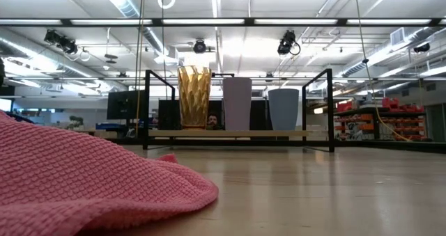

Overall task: Stack small to large cups/mugs on shelf
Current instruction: Return to Home Position

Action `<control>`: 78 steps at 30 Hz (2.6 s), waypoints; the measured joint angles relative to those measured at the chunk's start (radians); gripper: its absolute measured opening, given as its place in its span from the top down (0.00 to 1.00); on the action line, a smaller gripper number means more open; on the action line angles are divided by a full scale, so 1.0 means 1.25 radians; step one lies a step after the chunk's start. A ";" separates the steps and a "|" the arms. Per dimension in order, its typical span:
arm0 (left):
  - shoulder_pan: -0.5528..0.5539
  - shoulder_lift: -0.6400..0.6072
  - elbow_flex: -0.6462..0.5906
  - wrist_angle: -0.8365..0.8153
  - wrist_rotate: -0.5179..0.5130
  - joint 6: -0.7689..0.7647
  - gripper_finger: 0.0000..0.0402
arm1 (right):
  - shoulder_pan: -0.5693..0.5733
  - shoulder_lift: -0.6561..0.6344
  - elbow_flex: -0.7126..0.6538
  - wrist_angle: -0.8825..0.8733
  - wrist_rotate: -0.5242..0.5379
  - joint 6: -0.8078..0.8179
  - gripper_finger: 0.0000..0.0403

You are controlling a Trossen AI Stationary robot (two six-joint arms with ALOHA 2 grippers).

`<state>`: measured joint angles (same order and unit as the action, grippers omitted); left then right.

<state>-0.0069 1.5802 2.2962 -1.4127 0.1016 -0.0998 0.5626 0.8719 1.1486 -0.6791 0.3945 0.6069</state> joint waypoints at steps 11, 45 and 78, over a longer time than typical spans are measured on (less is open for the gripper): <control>-0.066 -0.116 -0.385 0.323 -0.001 0.016 0.62 | 0.130 -0.055 -0.251 0.352 0.004 -0.030 0.87; -0.046 -1.020 -1.456 1.069 0.076 -0.037 0.63 | -0.007 -0.174 -0.463 0.749 -0.136 -0.244 0.87; -0.047 -1.261 -1.516 0.986 0.076 -0.020 0.64 | -0.030 -0.498 -0.463 0.585 -0.155 -0.303 0.87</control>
<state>-0.0654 0.0037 0.4016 -0.1808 0.1963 -0.1244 0.5255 0.2496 0.5701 0.0523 0.2008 0.2284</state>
